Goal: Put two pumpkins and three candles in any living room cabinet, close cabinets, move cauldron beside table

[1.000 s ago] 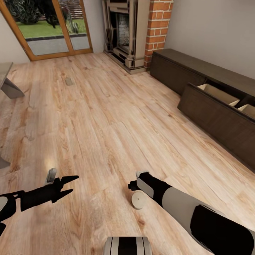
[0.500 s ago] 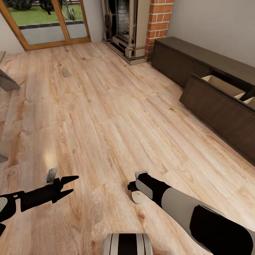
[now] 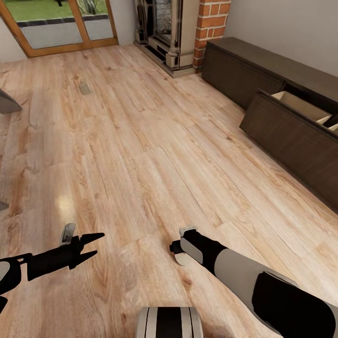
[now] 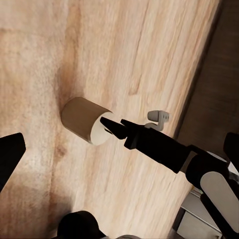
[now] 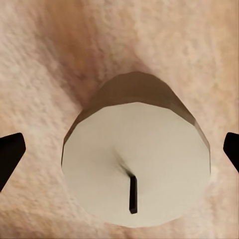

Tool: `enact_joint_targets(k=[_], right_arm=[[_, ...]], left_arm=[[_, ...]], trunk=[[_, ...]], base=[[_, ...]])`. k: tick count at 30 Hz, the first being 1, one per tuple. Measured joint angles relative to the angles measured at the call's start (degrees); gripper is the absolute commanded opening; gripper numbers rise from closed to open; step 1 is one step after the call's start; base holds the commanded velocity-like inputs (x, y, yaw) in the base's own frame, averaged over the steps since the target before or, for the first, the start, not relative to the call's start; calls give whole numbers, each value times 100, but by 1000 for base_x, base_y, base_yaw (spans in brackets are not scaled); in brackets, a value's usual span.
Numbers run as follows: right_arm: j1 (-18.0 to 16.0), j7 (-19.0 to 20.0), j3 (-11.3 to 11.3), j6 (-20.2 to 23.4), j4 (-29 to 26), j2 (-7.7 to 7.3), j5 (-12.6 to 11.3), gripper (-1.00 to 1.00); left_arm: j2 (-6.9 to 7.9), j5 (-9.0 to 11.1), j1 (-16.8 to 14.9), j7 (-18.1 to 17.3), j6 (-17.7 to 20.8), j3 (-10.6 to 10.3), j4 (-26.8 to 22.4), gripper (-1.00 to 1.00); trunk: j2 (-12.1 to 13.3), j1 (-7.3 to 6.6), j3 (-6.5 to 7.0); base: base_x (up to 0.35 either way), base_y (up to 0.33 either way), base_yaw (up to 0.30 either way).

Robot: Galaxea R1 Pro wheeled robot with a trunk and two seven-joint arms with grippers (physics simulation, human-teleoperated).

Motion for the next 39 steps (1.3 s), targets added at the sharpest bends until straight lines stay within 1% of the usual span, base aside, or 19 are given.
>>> enact_joint_targets(k=[6, 12, 27, 31, 39], right_arm=[[1, -6, 1, 21, 5, 3, -7, 100], [0, -9, 13, 31, 7, 0, -14, 100], [0, -46, 45, 31, 22, -15, -26, 100], [0, -155, 44, 28, 72, -8, -33, 100], [0, -178, 46, 29, 124, 3, -15, 100]], left_arm=[[0, 2, 0, 0, 0, 0, 0, 100], [0, 3, 0, 0, 0, 0, 0, 100], [0, 0, 0, 0, 0, 0, 18, 100], [-5, -3, 0, 0, 0, 0, 25, 100], [0, 0, 0, 0, 0, 0, 26, 100]], trunk=[[0, 0, 0], [-8, 16, -132], [-8, 15, -133], [-13, 26, -221], [-13, 26, -222]], base=[[0, 0, 0], [0, 0, 0], [0, 0, 0], [0, 0, 0], [0, 0, 0]])
